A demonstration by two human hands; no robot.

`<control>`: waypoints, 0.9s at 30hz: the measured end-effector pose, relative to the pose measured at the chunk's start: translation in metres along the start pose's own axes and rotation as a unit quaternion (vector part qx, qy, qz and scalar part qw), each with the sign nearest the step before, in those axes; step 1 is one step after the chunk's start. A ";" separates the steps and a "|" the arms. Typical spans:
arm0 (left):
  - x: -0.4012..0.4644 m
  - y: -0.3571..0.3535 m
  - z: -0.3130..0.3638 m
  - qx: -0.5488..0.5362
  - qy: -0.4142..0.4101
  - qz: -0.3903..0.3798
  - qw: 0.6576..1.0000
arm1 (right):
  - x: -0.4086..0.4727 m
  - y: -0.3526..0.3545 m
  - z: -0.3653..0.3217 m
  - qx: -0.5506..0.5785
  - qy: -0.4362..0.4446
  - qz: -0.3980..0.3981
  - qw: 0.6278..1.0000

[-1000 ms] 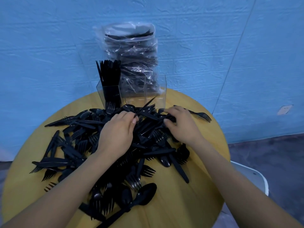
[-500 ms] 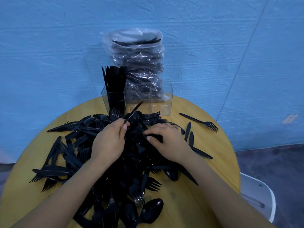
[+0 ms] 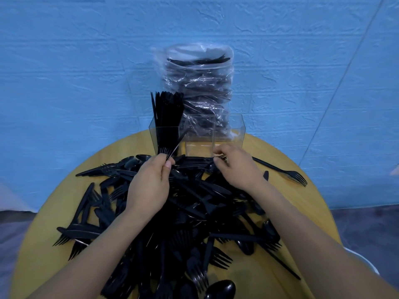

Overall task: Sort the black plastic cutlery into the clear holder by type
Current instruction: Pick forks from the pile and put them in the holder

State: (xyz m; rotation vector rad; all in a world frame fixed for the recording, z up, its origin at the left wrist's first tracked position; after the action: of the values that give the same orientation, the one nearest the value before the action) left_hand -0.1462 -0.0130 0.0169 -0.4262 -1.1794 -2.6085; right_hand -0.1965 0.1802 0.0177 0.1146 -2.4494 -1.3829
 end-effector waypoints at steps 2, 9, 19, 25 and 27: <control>0.002 0.004 -0.003 -0.004 0.002 0.011 1.000 | 0.017 -0.014 -0.004 -0.080 0.011 -0.081 0.993; 0.006 0.012 -0.017 0.002 0.024 0.025 0.999 | 0.035 -0.032 -0.023 -0.204 -0.012 -0.197 0.959; 0.001 0.013 -0.025 -0.028 0.036 0.024 0.999 | -0.011 -0.006 -0.045 -0.138 0.012 -0.118 0.983; -0.003 0.009 -0.028 -0.035 0.051 0.019 0.998 | -0.056 -0.011 -0.056 -0.056 0.080 -0.114 0.989; -0.004 0.008 -0.027 -0.036 0.050 0.018 0.998 | -0.057 -0.013 -0.054 -0.046 0.086 -0.109 0.989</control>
State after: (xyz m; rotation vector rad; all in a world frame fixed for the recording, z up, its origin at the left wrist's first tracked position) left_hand -0.1441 -0.0388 0.0039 -0.3221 -1.0394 -2.6144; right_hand -0.1264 0.1416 0.0188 0.4727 -2.2801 -1.5039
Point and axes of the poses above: each hand's wrist, its own x-axis towards the middle knuckle, its own y-axis out of the back of the hand, z = x × y, the point moved 3 cm from there along x, towards the middle knuckle, and after that the axes turned 3 degrees about -x, right-handed, at the moved point
